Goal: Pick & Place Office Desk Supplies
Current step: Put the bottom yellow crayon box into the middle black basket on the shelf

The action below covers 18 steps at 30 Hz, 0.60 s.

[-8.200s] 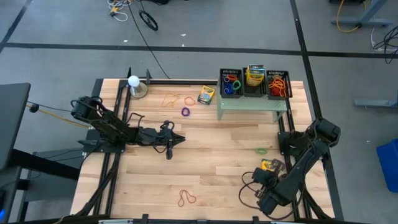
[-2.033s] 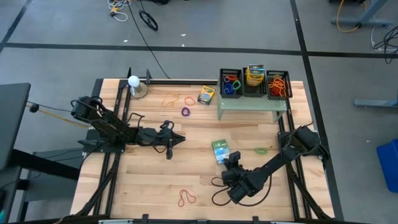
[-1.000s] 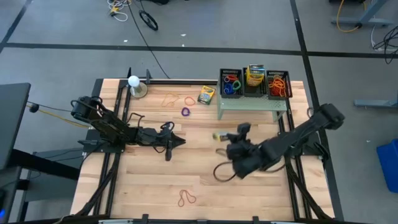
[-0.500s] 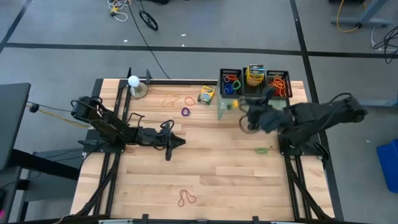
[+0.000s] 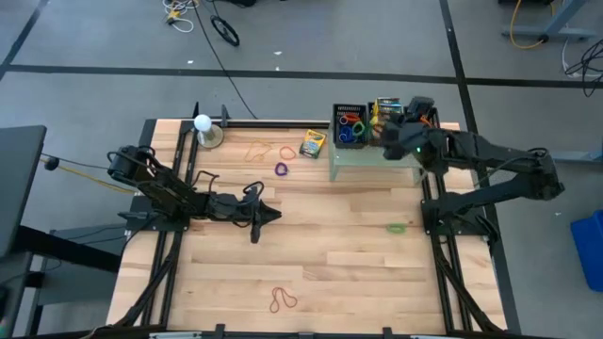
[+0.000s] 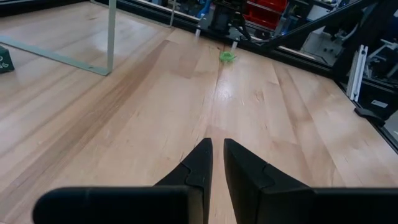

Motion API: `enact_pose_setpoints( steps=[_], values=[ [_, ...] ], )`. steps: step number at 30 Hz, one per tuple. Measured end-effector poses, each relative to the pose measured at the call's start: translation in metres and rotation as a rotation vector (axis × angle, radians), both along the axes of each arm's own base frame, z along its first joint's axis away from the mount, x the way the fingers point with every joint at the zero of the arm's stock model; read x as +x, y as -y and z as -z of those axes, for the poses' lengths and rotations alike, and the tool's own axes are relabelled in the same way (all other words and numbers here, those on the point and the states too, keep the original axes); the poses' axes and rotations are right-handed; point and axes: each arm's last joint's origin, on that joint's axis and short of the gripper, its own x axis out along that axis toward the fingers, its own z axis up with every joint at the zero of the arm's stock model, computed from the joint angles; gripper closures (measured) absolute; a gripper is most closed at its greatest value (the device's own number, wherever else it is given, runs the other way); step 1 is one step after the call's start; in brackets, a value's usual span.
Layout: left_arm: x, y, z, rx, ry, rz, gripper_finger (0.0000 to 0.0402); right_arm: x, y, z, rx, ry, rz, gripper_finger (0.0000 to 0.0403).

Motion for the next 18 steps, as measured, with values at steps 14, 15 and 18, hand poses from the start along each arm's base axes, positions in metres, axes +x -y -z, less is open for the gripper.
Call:
enact_pose_setpoints(
  steps=[14, 15, 18],
  values=[
    [0.000, 0.000, 0.000, 0.000, 0.000, 0.000, 0.0354, -0.011, 0.029, 0.005, 0.057, -0.095, 0.069, 0.0403],
    [0.000, 0.000, 0.000, 0.000, 0.000, 0.000, 0.0354, -0.012, 0.030, 0.006, 0.062, -0.097, 0.067, 0.0403],
    [0.000, 0.000, 0.000, 0.000, 0.000, 0.000, 0.0354, -0.013, 0.032, 0.008, 0.090, -0.104, 0.061, 0.0403]
  ],
)
